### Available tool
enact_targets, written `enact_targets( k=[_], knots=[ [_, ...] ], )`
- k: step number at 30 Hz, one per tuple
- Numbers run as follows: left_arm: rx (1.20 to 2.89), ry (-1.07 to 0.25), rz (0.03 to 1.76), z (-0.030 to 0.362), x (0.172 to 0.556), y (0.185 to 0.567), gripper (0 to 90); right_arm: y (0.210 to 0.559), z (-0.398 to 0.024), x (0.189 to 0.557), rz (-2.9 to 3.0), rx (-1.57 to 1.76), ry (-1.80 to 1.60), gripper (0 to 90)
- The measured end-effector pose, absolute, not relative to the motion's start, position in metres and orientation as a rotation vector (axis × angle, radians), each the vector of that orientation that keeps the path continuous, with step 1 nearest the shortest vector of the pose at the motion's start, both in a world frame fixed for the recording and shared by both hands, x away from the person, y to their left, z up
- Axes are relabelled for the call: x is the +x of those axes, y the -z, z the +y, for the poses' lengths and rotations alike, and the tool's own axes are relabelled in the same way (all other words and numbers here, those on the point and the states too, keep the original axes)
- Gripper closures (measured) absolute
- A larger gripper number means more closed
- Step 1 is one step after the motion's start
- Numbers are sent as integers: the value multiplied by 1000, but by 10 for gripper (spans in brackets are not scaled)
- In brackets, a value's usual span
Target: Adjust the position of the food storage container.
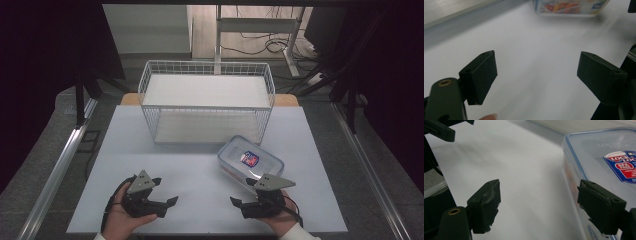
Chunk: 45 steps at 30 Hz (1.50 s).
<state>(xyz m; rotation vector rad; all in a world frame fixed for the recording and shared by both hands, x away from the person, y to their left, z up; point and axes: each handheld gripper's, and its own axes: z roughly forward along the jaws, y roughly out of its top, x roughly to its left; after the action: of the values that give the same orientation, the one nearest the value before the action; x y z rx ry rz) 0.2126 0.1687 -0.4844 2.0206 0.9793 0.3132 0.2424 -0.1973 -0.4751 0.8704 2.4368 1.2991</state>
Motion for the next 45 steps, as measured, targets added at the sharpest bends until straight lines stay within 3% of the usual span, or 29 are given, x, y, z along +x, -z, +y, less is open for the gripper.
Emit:
enact_targets(
  k=[19,25,35,41,45],
  knots=[
    [2002,-293,1017,174,213,487,166,464,-196,239,2430,873,-1291,215],
    [2027,-295,1005,171,214,489,166,453,-205,247,2409,893,-1302,290],
    [2016,-274,1014,172,218,491,165,431,-221,294,2382,1016,-1239,414],
    [2003,-264,1026,173,217,491,165,426,-227,335,2421,1056,-1146,629],
    [2004,-259,1029,173,218,492,165,425,-227,355,2450,1064,-1074,698]
  ],
)
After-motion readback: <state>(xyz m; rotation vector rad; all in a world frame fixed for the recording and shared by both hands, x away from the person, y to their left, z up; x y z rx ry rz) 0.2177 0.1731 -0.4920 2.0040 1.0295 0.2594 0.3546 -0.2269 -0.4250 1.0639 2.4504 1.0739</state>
